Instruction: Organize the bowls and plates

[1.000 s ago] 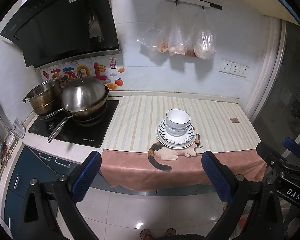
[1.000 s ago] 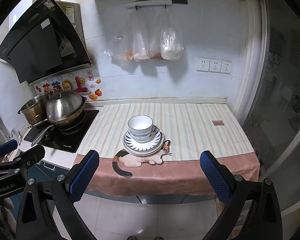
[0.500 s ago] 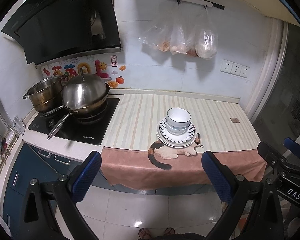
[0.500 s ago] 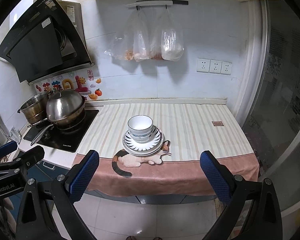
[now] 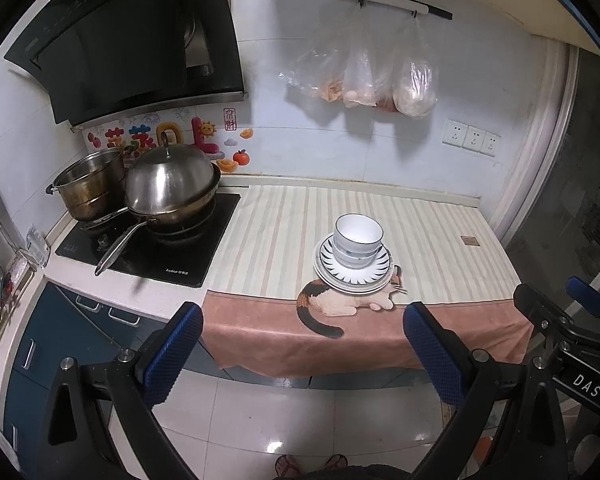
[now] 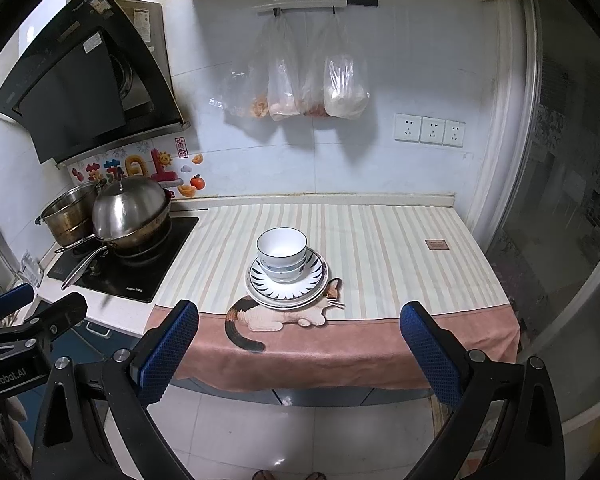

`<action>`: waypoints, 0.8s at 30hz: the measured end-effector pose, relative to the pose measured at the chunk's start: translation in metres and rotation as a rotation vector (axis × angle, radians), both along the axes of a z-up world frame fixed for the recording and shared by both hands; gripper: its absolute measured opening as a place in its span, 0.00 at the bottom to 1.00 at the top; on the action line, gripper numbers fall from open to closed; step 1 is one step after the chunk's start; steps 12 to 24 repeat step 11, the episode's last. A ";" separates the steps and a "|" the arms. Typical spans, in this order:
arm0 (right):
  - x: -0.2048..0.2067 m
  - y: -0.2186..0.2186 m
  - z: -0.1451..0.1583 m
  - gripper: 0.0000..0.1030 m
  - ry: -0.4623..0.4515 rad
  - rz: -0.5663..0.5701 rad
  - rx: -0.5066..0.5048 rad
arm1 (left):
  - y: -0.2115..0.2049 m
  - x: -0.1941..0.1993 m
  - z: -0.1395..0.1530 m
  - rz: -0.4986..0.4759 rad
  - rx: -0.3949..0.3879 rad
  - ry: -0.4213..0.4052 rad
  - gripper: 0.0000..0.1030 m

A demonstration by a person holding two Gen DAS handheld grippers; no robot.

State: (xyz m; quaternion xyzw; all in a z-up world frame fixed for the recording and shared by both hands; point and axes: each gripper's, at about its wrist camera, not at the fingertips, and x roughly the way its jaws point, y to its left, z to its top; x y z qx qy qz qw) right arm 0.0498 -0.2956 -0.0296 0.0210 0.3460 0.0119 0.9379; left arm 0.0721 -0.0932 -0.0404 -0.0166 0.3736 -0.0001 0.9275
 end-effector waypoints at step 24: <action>0.001 0.002 -0.001 1.00 -0.002 0.002 -0.001 | -0.002 -0.001 0.000 0.013 0.007 -0.008 1.00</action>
